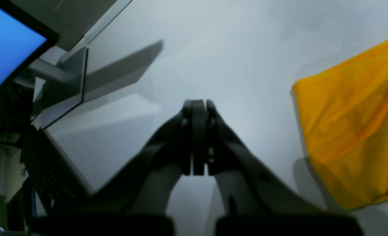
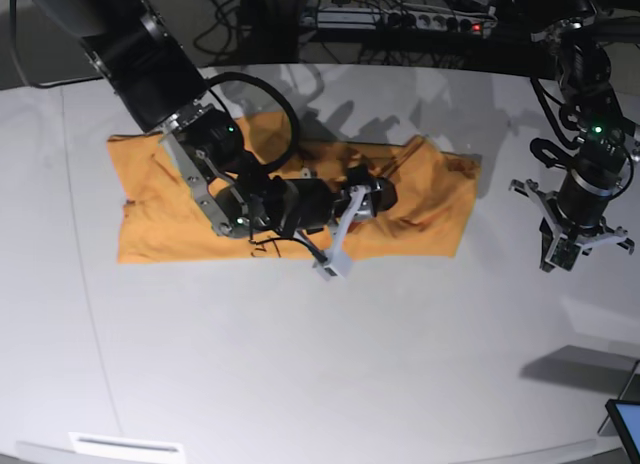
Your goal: Fold the T-shirt properly
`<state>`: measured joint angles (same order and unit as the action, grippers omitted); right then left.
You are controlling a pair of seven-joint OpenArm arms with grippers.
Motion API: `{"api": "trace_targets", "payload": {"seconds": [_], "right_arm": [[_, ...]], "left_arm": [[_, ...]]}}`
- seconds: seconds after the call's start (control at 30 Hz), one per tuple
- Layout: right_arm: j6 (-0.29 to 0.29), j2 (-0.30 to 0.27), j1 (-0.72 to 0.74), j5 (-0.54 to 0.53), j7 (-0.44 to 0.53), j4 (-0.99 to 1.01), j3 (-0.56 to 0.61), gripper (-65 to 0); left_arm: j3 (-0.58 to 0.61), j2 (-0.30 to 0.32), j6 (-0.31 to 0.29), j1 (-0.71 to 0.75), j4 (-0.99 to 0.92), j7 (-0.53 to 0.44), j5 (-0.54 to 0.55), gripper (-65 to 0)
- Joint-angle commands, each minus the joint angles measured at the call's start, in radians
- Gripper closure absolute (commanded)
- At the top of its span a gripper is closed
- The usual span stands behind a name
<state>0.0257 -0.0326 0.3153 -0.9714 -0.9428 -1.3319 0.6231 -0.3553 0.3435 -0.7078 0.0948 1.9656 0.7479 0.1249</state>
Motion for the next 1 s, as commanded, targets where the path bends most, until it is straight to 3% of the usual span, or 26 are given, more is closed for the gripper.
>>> {"api": "trace_targets", "payload": {"seconds": [0.0,0.23,0.47,0.53,0.77,0.87,0.97], "right_arm": [[0.006,0.015,0.029,-0.019,0.015,-0.013,-0.002,-35.3],[0.006,0.056,0.048,-0.019,0.014,0.038,0.001,-35.3],[0.007,0.063,0.054,-0.017,0.014,0.047,0.001,-34.8],[0.007,0.063,0.054,-0.017,0.014,0.047,0.001,-30.9],[0.006,0.063,0.054,-0.017,0.009,0.065,0.001,-5.7],[0.004,0.063,0.054,-0.017,0.009,0.087,0.001,-0.1],[0.004,0.061,0.052,-0.017,0.008,0.088,0.001,-0.4]], "left_arm": [[-0.004,0.016,0.01,-0.01,0.013,-0.02,0.005,0.0],[-0.003,0.018,0.01,-0.008,0.013,-0.02,0.005,0.0],[-0.006,0.018,0.01,-0.008,0.013,-0.02,0.005,0.0],[-0.006,0.018,0.01,-0.008,0.013,-0.02,0.005,0.0],[-0.003,0.015,0.01,-0.008,0.013,-0.02,0.005,0.0],[-0.003,0.015,0.01,-0.008,0.013,-0.02,0.005,0.0],[-0.003,0.015,0.01,-0.007,0.013,-0.02,0.005,0.0]]}}
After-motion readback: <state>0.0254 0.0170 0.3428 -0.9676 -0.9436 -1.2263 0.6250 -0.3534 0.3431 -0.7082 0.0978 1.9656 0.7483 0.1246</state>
